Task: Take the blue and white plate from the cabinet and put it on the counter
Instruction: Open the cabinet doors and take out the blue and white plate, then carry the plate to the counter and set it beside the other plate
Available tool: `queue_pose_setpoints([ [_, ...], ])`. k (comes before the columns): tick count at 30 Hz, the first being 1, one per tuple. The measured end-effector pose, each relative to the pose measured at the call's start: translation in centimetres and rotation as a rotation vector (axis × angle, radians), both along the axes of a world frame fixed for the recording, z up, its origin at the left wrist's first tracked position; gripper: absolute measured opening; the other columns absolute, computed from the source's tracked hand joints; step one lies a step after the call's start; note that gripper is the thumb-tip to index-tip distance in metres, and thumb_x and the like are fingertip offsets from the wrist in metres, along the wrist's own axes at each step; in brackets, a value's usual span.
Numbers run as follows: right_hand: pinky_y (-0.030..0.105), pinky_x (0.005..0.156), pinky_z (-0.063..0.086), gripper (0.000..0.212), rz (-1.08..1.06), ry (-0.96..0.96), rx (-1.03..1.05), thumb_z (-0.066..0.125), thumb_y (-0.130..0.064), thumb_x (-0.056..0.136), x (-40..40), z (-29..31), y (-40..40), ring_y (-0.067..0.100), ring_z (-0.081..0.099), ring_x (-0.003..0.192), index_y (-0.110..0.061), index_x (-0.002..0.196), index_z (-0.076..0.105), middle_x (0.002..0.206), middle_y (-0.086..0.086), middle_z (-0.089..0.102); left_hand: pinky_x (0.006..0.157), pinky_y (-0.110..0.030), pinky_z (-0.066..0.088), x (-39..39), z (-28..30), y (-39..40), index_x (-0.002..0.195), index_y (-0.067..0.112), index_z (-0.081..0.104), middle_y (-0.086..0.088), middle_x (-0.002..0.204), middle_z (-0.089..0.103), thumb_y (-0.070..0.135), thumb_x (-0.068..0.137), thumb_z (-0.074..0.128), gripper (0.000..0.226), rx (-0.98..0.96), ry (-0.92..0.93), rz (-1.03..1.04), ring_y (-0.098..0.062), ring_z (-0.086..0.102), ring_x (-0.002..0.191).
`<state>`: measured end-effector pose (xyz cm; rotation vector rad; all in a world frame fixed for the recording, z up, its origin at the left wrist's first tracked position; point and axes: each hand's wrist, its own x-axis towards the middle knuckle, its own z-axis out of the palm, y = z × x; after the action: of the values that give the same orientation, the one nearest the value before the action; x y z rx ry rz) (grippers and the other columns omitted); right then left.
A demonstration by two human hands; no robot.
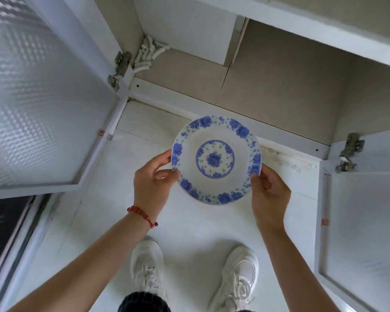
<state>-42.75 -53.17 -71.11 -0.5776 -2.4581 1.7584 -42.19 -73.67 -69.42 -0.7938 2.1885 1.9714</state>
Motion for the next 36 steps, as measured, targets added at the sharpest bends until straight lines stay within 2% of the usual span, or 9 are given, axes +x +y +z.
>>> queue_pose_setpoints([
  [3, 0.007, 0.058, 0.047, 0.040, 0.025, -0.048, 0.038, 0.054, 0.001, 0.086, 1.2, 3.4, -0.2, 0.006, 0.058, 0.062, -0.038, 0.088, 0.062, 0.071, -0.015, 0.065, 0.062, -0.013, 0.054, 1.3, 3.1, 0.0, 0.088, 0.043, 0.063, 0.028, 0.080, 0.070, -0.006, 0.074, 0.067, 0.051, -0.016, -0.042, 0.008, 0.002, 0.067, 0.081],
  [5, 0.008, 0.059, 0.048, 0.042, 0.037, -0.077, 0.043, 0.054, -0.001, 0.087, 1.9, 5.6, -0.3, 0.001, 0.058, 0.062, -0.043, 0.086, 0.059, 0.072, -0.017, 0.064, 0.062, -0.009, 0.051, 2.2, 5.2, 0.0, 0.091, 0.040, 0.065, 0.024, 0.088, 0.069, -0.006, 0.074, 0.067, 0.049, -0.035, -0.046, 0.011, 0.005, 0.066, 0.083],
  [9, 0.008, 0.061, 0.051, 0.031, 0.020, -0.103, 0.021, 0.054, -0.003, 0.087, 3.8, 10.1, -0.4, -0.001, 0.061, 0.067, -0.032, 0.093, 0.063, 0.078, -0.016, 0.067, 0.061, -0.010, 0.052, 4.2, 9.8, -0.2, 0.106, 0.024, 0.066, 0.014, 0.096, 0.069, -0.006, 0.075, 0.065, 0.043, -0.047, -0.040, 0.015, 0.000, 0.068, 0.080],
  [14, 0.006, 0.057, 0.047, 0.025, -0.009, -0.123, -0.046, 0.053, -0.003, 0.087, 7.0, 15.9, 0.0, -0.004, 0.061, 0.066, -0.018, 0.101, 0.066, 0.080, -0.012, 0.069, 0.063, -0.013, 0.054, 7.1, 16.4, 0.4, 0.100, 0.036, 0.065, 0.014, 0.097, 0.071, -0.005, 0.076, 0.065, 0.047, -0.040, -0.036, 0.033, -0.009, 0.070, 0.083],
  [17, 0.005, 0.053, 0.043, 0.022, -0.006, -0.123, -0.065, 0.053, -0.002, 0.086, 8.6, 19.6, 0.8, -0.004, 0.058, 0.059, -0.014, 0.099, 0.067, 0.069, -0.019, 0.066, 0.063, -0.013, 0.053, 9.1, 20.7, 1.2, 0.099, 0.037, 0.066, 0.021, 0.089, 0.073, -0.007, 0.075, 0.064, 0.050, -0.031, -0.014, 0.034, -0.009, 0.070, 0.082],
  [22, 0.007, 0.055, 0.046, 0.026, 0.007, -0.123, -0.093, 0.053, -0.002, 0.085, 11.1, 26.7, 3.2, -0.001, 0.060, 0.062, -0.022, 0.095, 0.068, 0.069, -0.020, 0.068, 0.063, -0.015, 0.054, 12.0, 27.8, 3.6, 0.101, 0.031, 0.068, 0.020, 0.089, 0.074, -0.010, 0.075, 0.062, 0.049, 0.005, 0.007, 0.072, -0.009, 0.070, 0.082],
  [25, 0.010, 0.059, 0.050, 0.027, -0.014, -0.129, -0.125, 0.053, -0.002, 0.085, 12.4, 30.9, 4.6, 0.002, 0.064, 0.069, -0.020, 0.100, 0.068, 0.080, -0.013, 0.071, 0.063, -0.017, 0.055, 13.1, 32.0, 5.0, 0.097, 0.033, 0.068, 0.018, 0.089, 0.074, -0.010, 0.075, 0.063, 0.049, 0.028, 0.020, 0.065, -0.010, 0.070, 0.082],
  [29, 0.014, 0.059, 0.051, 0.029, -0.054, -0.117, -0.140, 0.053, 0.000, 0.084, 13.5, 36.2, 6.2, 0.006, 0.065, 0.070, -0.021, 0.097, 0.068, 0.081, -0.006, 0.072, 0.063, -0.018, 0.056, 13.6, 37.0, 6.5, 0.091, 0.040, 0.069, 0.019, 0.088, 0.074, -0.008, 0.074, 0.064, 0.052, 0.039, 0.039, 0.038, -0.009, 0.071, 0.081],
  [36, 0.015, 0.055, 0.052, 0.041, -0.181, -0.091, -0.120, 0.054, -0.004, 0.084, 16.5, 44.6, 8.1, 0.004, 0.063, 0.065, -0.042, 0.079, 0.065, 0.069, -0.020, 0.070, 0.067, -0.019, 0.056, 14.4, 44.7, 8.1, 0.091, 0.046, 0.069, 0.019, 0.092, 0.074, -0.006, 0.074, 0.064, 0.054, 0.024, 0.054, -0.110, -0.010, 0.070, 0.083],
])
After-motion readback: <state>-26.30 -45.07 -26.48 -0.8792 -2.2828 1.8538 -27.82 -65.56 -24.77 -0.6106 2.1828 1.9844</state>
